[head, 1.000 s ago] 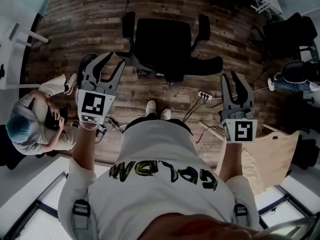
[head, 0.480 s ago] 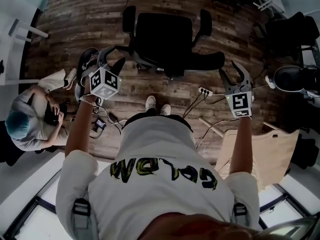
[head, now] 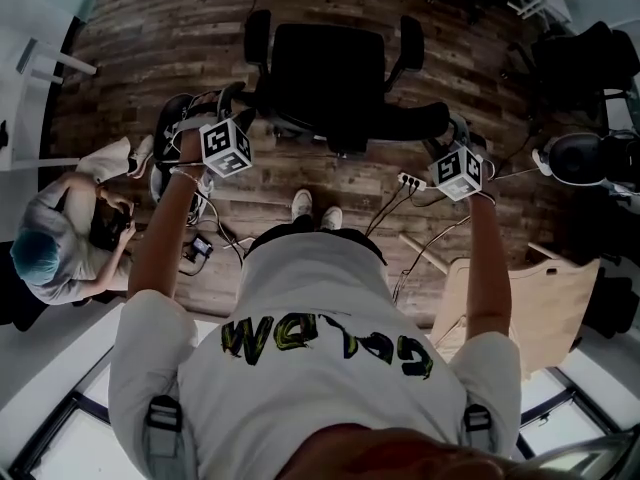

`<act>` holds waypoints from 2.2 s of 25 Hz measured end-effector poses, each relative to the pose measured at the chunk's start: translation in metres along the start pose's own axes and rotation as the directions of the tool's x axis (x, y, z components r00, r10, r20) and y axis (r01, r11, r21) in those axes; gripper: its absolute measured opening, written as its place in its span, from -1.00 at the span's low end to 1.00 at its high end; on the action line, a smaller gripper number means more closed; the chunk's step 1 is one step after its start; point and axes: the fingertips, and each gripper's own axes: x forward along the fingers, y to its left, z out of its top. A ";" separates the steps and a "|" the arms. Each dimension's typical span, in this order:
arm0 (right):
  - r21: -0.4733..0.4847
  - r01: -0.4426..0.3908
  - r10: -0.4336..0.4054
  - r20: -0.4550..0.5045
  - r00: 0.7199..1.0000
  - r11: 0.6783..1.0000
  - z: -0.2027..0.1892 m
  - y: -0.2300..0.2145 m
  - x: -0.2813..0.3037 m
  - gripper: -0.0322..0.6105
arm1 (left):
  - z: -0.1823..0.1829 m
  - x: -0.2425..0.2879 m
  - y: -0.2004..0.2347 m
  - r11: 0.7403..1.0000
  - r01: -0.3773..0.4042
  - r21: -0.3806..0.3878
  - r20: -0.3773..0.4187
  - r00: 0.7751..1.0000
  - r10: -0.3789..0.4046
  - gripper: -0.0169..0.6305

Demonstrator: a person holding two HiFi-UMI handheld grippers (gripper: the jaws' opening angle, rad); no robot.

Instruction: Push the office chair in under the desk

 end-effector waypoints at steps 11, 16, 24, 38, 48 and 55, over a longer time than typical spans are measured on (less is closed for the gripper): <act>-0.028 -0.024 0.024 -0.017 1.000 0.999 0.000 0.009 0.018 -0.25 | -0.005 0.021 -0.004 0.997 0.035 0.067 -0.004 0.999 -0.035 -0.31; -0.009 -0.010 0.009 -0.045 0.999 1.000 0.005 -0.002 0.024 -0.25 | -0.002 0.033 0.011 0.998 0.020 0.065 0.011 1.000 -0.021 -0.30; 0.002 0.011 -0.011 -0.107 0.994 1.000 -0.001 -0.027 0.044 -0.24 | 0.007 0.059 0.036 0.998 0.021 0.058 0.020 1.000 -0.022 -0.29; -0.019 0.053 -0.054 -0.099 0.994 0.998 -0.016 -0.093 0.090 -0.24 | 0.028 0.115 0.085 0.999 0.025 0.025 -0.044 0.999 -0.024 -0.27; -0.017 0.022 -0.023 -0.075 0.997 1.000 -0.013 -0.147 0.140 -0.26 | 0.032 0.162 0.140 1.000 0.006 0.001 -0.057 0.998 -0.006 -0.26; -0.019 0.027 -0.028 -0.056 0.998 0.999 -0.009 -0.187 0.176 -0.25 | 0.032 0.204 0.174 0.999 0.012 -0.033 -0.093 0.996 -0.015 -0.25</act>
